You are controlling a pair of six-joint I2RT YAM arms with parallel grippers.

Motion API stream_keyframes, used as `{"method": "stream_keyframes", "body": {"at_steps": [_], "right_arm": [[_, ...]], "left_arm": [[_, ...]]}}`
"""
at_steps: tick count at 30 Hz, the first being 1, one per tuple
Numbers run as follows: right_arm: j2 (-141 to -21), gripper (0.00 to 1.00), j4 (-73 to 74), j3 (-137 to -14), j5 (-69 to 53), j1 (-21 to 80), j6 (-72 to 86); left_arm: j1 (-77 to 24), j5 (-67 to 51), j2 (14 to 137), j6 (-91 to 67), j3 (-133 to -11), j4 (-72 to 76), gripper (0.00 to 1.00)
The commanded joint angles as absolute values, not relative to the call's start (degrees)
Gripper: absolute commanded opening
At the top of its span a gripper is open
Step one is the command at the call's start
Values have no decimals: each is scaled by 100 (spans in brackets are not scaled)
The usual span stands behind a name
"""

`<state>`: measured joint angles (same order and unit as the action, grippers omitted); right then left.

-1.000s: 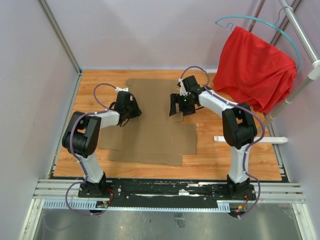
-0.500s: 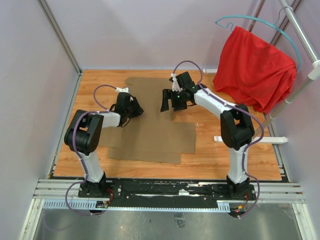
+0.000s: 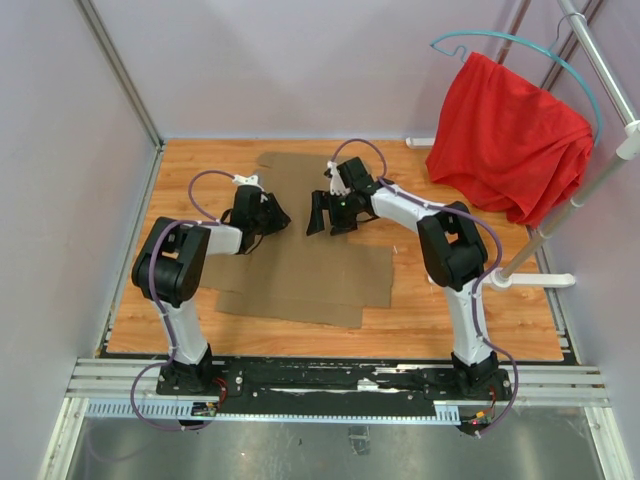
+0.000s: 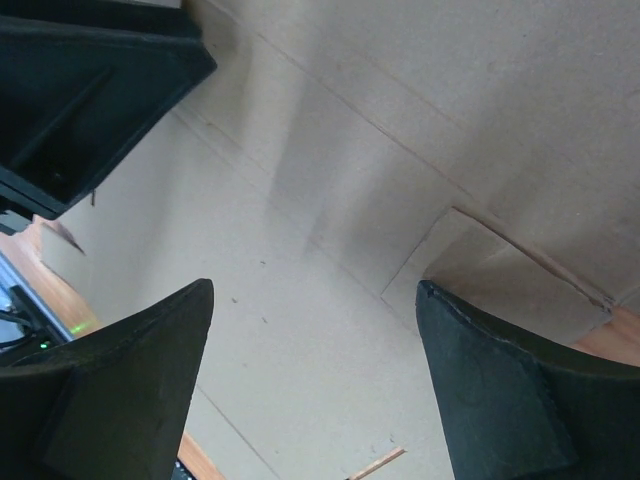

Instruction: Fold the paper box

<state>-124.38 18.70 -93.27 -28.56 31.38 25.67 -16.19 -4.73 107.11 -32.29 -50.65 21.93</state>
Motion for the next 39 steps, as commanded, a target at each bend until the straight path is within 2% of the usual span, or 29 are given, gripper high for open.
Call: {"method": "stream_keyframes", "body": {"at_steps": [1,6,12,18,21,32,39], "right_arm": [[-12718,84,1803,-9402,-2942,3123,2672],[-12598,84,1845,-9273,-2781,3076,2627],[-11999,84,2376,-9230,-2075,2892,2351],[-11617,84,3375,-9528,-1125,2726,2059],[-11475,85,3675,-9499,-677,2669,1934],[-10857,86,3450,-8652,-633,2592,1731],[-10190,86,3371,-7820,-154,2572,1858]], "left_arm": [[-1661,-659,11128,-3248,-4800,1335,40],[-1661,-824,11046,-3311,-4777,1306,40],[-1661,-939,10394,-3432,-4706,1133,42],[-1661,-478,9498,-3237,-4879,357,56],[-1661,-210,9048,-3130,-4919,31,59],[-1653,836,7531,-3065,-4650,-787,68],[-1652,744,6751,-3297,-4055,-745,68]]}}
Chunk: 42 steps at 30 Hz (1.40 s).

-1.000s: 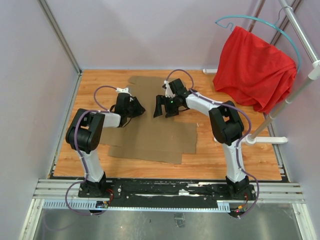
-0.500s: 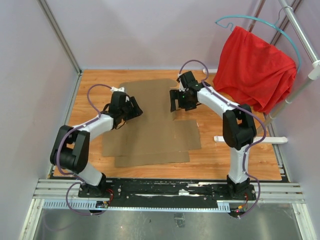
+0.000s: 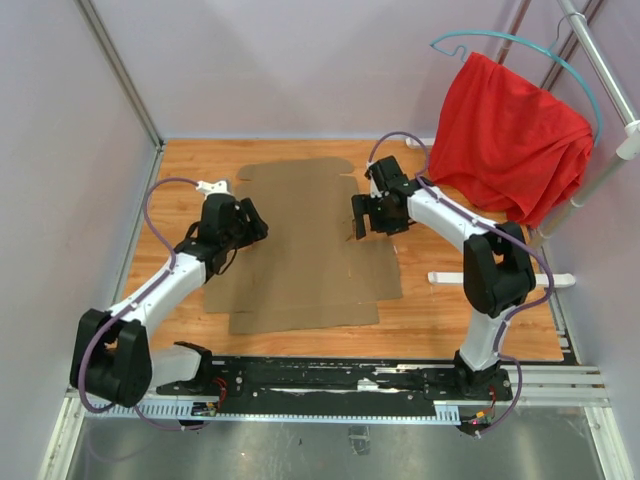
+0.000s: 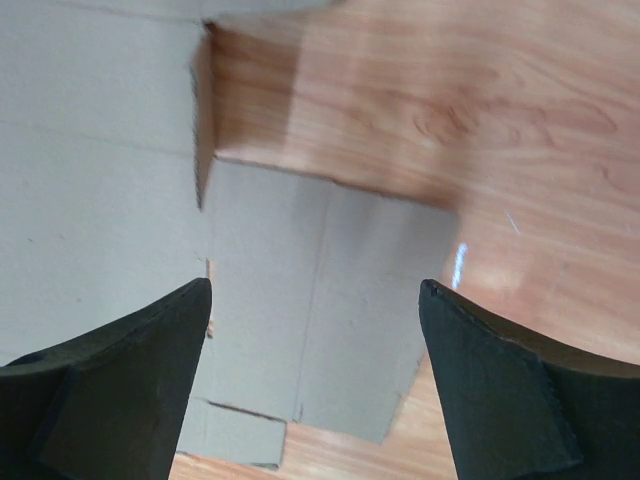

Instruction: Fold the paper box

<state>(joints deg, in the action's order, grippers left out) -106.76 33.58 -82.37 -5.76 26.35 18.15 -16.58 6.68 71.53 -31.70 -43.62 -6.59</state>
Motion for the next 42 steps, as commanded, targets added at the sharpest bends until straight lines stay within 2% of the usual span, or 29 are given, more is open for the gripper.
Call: {"method": "stream_keyframes", "body": {"at_steps": [1,5,6,7,9,10,11,12,20,29,31,32,35,37,39,42], "right_arm": [[-10112,86,3314,-7663,-179,2559,1844],[-10036,81,3310,-7534,-212,2558,1817],[-10037,75,3327,-7506,-222,2558,1808],[-10030,66,3324,-7448,-253,2564,1797],[-9997,32,3258,-7231,-339,2566,1808],[-9972,21,3211,-7091,-388,2571,1830],[-9937,13,3145,-6941,-420,2567,1859],[-9906,9,3066,-6788,-460,2575,1884],[-10062,4,2839,-6267,-465,2569,1960],[-10058,3,3062,-6336,-209,2326,2024],[-9820,10,3118,-6284,-157,2246,2019],[-9678,20,3154,-6259,-138,2205,2019],[-9291,69,3214,-6185,-179,2064,1973],[-9181,89,3210,-6138,-336,1949,1916],[-9184,96,3093,-6054,-566,1804,1879],[-9381,97,2897,-6025,-882,1627,1837]], "left_arm": [[-1650,676,6604,-3334,-3913,-653,68],[-1652,106,6064,-3509,-3205,-64,60],[-1653,-38,5994,-3515,-3114,-17,56],[-1660,-208,5946,-3508,-3047,-14,53],[-1682,-517,5941,-3480,-2948,-30,47],[-1705,-590,5941,-3469,-2906,-58,45],[-1735,-635,5933,-3471,-2849,-58,42],[-1785,-700,5933,-3472,-2781,-4,40],[-2029,-898,6375,-3551,-2593,545,38],[-2331,-883,7856,-3471,-2985,950,40],[-2370,-885,8141,-3480,-3060,1036,40],[-2385,-864,8261,-3480,-3091,1061,40],[-2399,-772,8522,-3450,-3150,1063,40],[-2399,-713,8662,-3450,-3152,1084,40],[-2399,-704,8809,-3469,-3147,1153,40],[-2405,-769,9040,-3498,-3165,1298,40]]}}
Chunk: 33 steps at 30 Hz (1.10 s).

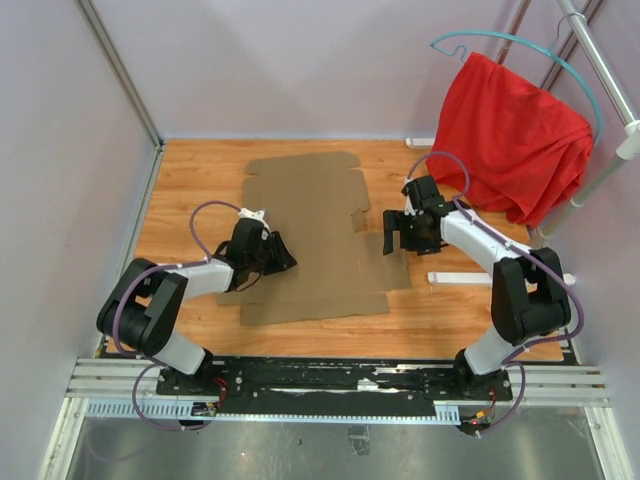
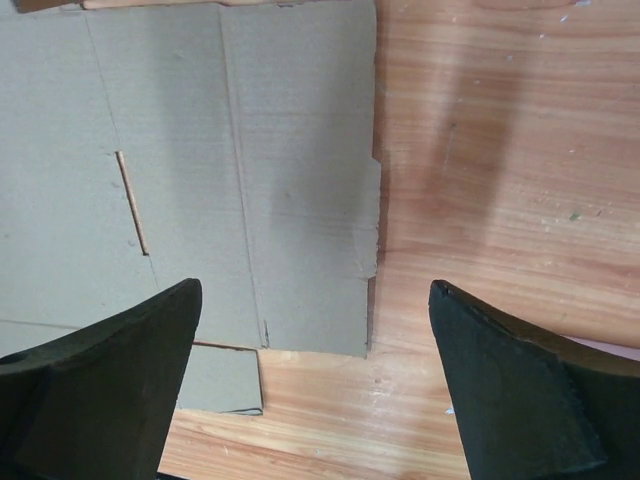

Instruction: Fold the paper box

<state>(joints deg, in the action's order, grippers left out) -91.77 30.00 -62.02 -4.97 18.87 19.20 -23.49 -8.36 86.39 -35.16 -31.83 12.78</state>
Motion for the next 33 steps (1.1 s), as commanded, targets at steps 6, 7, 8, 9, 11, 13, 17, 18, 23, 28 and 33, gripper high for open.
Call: {"method": "stream_keyframes", "body": {"at_steps": [6,7,8,9,11,13,17,18,23,28,33], "right_arm": [[-9945,99,2718,-6196,-1073,1524,1809],[-10029,99,2668,-6220,-1121,1514,1814],[-10116,99,2624,-6244,-1156,1512,1821],[-10210,99,2623,-6295,-1190,1512,1826],[-10361,99,2550,-6355,-1352,1513,1828],[-10401,97,2448,-6342,-1549,1512,1852],[-10184,91,2252,-6205,-1853,1520,1922],[-10105,89,2232,-6180,-1910,1523,1939],[-9645,84,2253,-6131,-2045,1527,2028],[-9399,90,2724,-6639,-1100,1585,1924],[-10020,89,3267,-7938,-1096,1736,1727]], "left_arm": [[-2408,-791,9418,-3421,-3344,1319,40],[-2408,-791,9462,-3413,-3357,1322,40],[-2408,-798,9487,-3396,-3369,1325,40],[-2408,-795,9518,-3393,-3372,1321,40],[-2409,-807,9552,-3393,-3374,1326,40],[-2409,-817,9560,-3384,-3385,1335,40],[-2408,-830,9587,-3362,-3421,1312,40],[-2408,-831,9593,-3354,-3437,1310,40],[-2408,-805,9647,-3315,-3464,1279,40],[-2408,-782,9726,-3305,-3440,1274,40],[-2408,-752,9760,-3288,-3446,1242,40]]}}
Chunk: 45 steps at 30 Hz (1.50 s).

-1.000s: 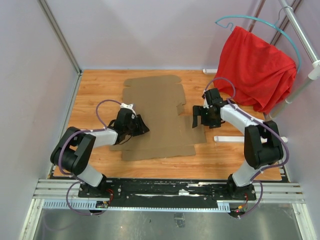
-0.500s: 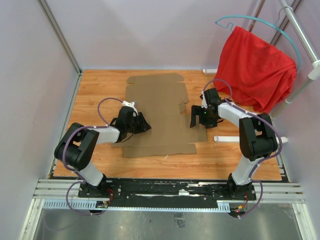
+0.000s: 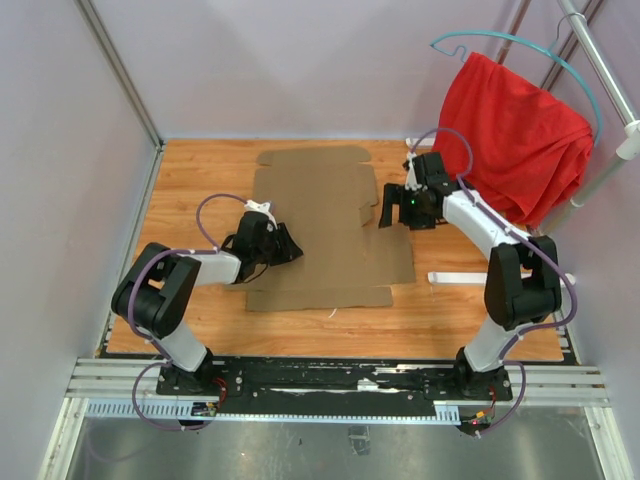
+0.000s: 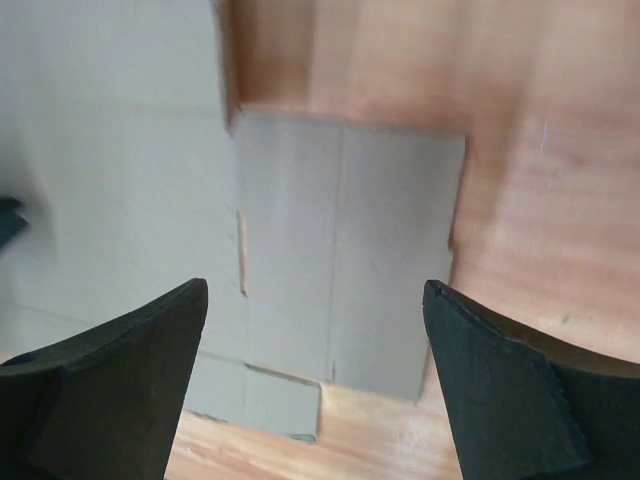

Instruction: Fold the paper box

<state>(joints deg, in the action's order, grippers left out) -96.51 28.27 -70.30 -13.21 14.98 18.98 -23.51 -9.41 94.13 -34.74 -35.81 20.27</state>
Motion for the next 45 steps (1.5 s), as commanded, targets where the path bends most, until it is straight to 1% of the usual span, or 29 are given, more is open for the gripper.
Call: {"method": "stream_keyframes", "body": {"at_steps": [1,3,5,10,11,14,18,20,23,25,26,29,34,38,40,43,45], "right_arm": [[-10140,89,3334,-8144,-1139,1759,1706],[-10337,88,3410,-8422,-1308,1764,1724],[-10438,88,3559,-8561,-1098,1771,1759],[-10492,93,3695,-8264,-461,1768,1804],[-10497,94,3647,-8179,-482,1766,1804],[-10371,94,3092,-7780,-1057,1802,1738],[-10288,92,2910,-7613,-1011,2063,1627],[-10372,91,2957,-7662,-989,2189,1596],[-10485,90,2883,-7652,-934,2337,1651],[-10503,90,2763,-7630,-873,2393,1705],[-10526,90,2716,-7653,-825,2406,1718],[-10721,90,2808,-8047,-597,2408,1730],[-11609,88,3281,-9262,-712,2415,1683],[-12286,82,3639,-10154,-692,2449,1603],[-12553,75,3936,-10595,-604,2445,1571],[-12803,70,4185,-10924,-462,2452,1536],[-12874,62,4211,-11003,-500,2452,1494]], "left_arm": [[-2408,-750,9760,-3283,-3459,1225,40],[-2408,-736,9750,-3279,-3488,1185,40],[-2408,-728,9756,-3269,-3524,1148,40],[-2408,-734,9755,-3276,-3542,1142,40],[-2408,-741,9760,-3275,-3548,1141,40],[-2408,-746,9767,-3291,-3528,1168,40],[-2408,-773,9690,-3332,-3480,1178,39],[-2408,-741,9466,-3418,-3396,1236,39],[-2414,-456,8832,-3553,-3285,1242,43],[-2400,-21,8322,-3570,-3378,1006,50],[-2399,236,8091,-3531,-3465,825,51],[-2391,885,7555,-3343,-3892,243,54],[-2321,1365,7104,-3112,-4481,-340,56],[-2079,1326,7086,-3090,-4682,-605,57],[-1957,1175,7057,-3122,-4686,-660,57],[-1915,1154,6972,-3111,-4650,-674,57],[-1916,1150,6922,-3111,-4633,-669,57]]}}
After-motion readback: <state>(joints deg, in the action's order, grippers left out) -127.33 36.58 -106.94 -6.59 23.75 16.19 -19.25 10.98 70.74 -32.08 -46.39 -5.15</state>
